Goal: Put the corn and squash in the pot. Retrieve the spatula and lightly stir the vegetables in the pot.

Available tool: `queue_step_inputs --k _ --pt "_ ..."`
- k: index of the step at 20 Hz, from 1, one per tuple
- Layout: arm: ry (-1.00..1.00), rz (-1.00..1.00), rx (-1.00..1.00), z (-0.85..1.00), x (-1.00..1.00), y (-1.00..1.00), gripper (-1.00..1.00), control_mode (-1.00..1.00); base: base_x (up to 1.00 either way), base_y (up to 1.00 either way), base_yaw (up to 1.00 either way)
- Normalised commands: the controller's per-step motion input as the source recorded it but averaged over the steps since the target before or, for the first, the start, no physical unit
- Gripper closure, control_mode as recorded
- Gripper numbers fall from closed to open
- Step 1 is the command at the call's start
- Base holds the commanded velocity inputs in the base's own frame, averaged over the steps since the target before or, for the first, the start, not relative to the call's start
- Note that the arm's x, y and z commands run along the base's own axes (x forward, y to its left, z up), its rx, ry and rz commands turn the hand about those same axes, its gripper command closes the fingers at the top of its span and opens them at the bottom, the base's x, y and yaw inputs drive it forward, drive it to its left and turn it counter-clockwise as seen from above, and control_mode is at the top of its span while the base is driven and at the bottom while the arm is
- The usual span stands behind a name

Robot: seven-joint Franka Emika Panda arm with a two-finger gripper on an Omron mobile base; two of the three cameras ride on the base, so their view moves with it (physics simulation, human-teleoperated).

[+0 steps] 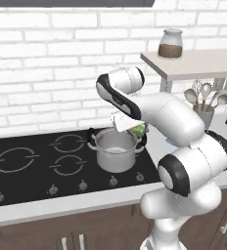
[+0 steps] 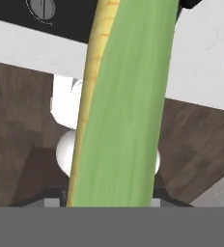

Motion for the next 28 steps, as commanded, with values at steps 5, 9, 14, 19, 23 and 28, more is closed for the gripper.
queue_step_inputs --k 5,9,14,19,23,28 --pt "0.44 0.01 -0.1 -0.59 0.34 0.0 1.0 -1.0 0.0 0.0 0.0" --pt "0.22 0.04 0.0 -0.21 0.0 0.0 1.0 -1.0 0.0 0.0 0.0" --pt "0.02 0.05 0.0 -0.02 0.08 0.0 1.0 -1.0 0.0 0.0 0.0" --pt "-0.03 0.08 -0.02 -0.09 0.19 0.0 1.0 -1.0 0.0 0.0 0.0" --pt "0.0 0.1 -0.01 -0.4 0.24 0.01 1.0 -1.0 0.0 0.0 0.0" --pt "-0.05 0.08 0.0 -0.21 0.14 0.01 -1.0 -1.0 0.0 0.0 0.0"
